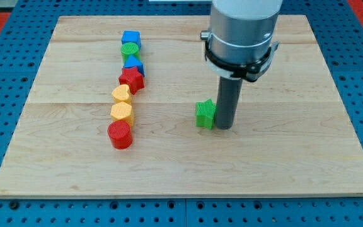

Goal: Move the green star to the bottom right of the red circle

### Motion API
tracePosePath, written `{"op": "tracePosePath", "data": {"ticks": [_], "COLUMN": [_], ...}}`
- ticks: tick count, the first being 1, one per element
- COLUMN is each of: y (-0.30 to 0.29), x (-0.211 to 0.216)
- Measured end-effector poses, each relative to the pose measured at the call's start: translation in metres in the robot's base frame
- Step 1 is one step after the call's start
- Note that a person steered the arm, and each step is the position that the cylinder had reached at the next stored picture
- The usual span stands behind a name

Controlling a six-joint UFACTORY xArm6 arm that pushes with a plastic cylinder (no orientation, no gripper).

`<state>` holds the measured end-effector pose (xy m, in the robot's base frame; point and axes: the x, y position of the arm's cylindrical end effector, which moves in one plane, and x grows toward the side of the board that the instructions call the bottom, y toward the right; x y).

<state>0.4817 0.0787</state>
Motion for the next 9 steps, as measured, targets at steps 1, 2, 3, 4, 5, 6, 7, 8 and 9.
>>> {"op": "tracePosePath", "data": {"ticks": [1,2,3,4,5,6,7,8,9], "y": [-0.010,-0.066,-0.086,-0.087,-0.109,-0.119,-0.124,-0.126,-0.126], "x": [-0.019,-0.018,-0.017,-0.032,-0.040,-0.023,0.002,0.029,0.054]}}
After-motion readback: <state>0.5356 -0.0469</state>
